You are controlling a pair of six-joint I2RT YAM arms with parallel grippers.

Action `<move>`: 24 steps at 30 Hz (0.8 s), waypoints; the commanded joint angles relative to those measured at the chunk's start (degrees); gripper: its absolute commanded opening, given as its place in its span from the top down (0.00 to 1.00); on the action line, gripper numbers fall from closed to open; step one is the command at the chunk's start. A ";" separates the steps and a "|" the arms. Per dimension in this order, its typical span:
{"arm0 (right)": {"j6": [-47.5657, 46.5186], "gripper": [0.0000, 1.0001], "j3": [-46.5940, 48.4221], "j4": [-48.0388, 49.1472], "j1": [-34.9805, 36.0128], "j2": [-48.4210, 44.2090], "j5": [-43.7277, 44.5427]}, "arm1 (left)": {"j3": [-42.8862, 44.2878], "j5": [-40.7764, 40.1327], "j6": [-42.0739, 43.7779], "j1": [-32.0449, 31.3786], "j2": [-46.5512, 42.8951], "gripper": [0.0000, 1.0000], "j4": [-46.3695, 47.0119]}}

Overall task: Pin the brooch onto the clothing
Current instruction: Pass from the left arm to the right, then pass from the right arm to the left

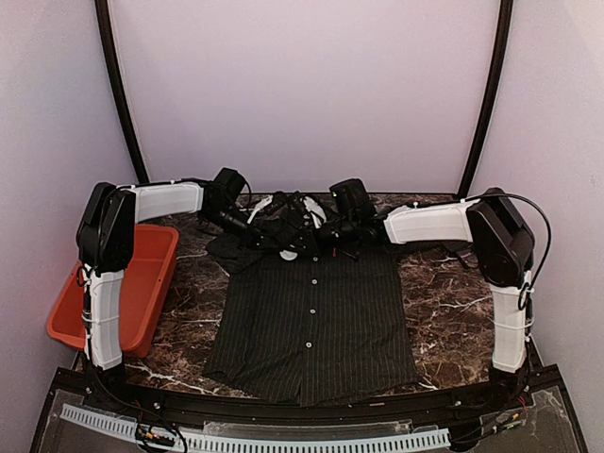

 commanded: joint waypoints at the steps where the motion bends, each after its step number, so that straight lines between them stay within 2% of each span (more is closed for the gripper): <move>1: 0.51 0.79 -1.21 2.11 -0.63 -0.20 -2.67 | 1.79 1.65 1.24 0.43 -0.14 0.99 -1.86; 6: 0.50 0.80 -1.24 2.16 -0.90 -0.05 -2.70 | 1.97 1.84 1.49 0.43 -0.11 0.99 -2.23; 12: 0.29 0.89 -1.23 1.94 -1.08 0.01 -3.40 | 1.97 1.68 1.77 0.43 -0.11 0.99 -2.57; 24: -0.78 0.86 -1.15 0.20 -1.09 0.41 -3.67 | 2.06 1.34 2.02 0.43 -0.11 0.99 -2.85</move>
